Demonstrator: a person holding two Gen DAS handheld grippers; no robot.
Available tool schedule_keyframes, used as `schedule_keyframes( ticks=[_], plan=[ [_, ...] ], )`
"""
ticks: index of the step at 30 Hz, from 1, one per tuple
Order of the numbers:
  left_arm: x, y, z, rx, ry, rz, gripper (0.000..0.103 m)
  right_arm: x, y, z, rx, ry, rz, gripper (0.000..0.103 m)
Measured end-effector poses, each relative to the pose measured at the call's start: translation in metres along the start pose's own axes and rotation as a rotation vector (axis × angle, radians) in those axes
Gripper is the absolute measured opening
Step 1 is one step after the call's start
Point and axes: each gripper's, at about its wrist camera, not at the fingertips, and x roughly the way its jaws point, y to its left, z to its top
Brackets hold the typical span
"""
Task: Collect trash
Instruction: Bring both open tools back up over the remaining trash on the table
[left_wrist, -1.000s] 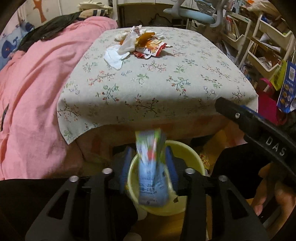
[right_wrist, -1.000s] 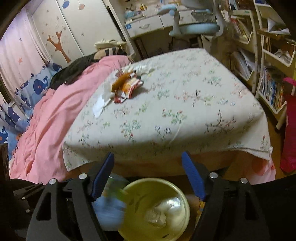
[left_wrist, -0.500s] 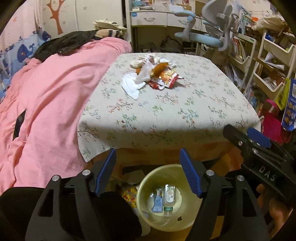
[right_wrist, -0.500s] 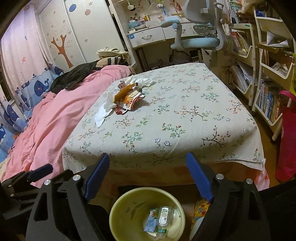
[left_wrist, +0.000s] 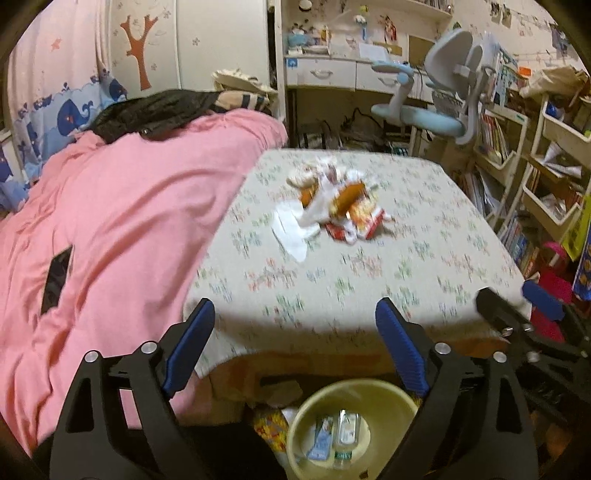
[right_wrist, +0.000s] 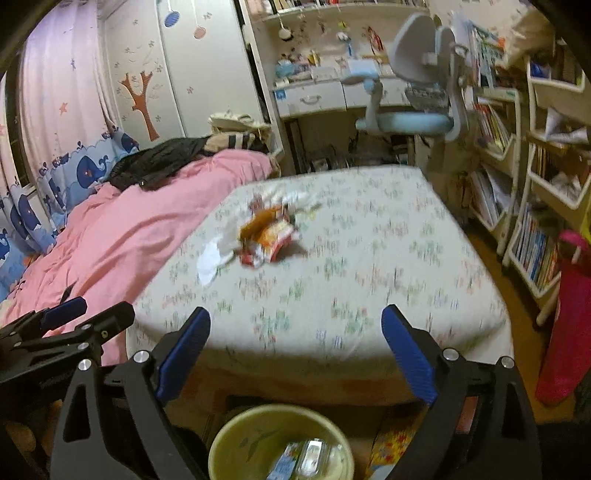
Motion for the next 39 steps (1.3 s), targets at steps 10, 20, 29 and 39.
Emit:
schedule_keyframes(
  ticks=[10,20,29,39],
  plan=[
    [0.021,0.018,0.08,-0.028,-0.107,0.033,0.093,0.021,0.003,0.074,-0.132,-0.094,0.005,0.095],
    [0.082,0.043,0.128,-0.126,-0.086,0.074,0.093,0.064,-0.005,0.096,-0.098,-0.073,0.039,0.095],
    [0.112,0.035,0.147,-0.131,-0.086,0.08,0.093,0.09,-0.013,0.12,-0.089,-0.071,0.04,0.095],
    [0.116,0.029,0.146,-0.11,-0.097,0.095,0.094,0.101,-0.006,0.116,-0.104,-0.024,0.056,0.095]
  ],
)
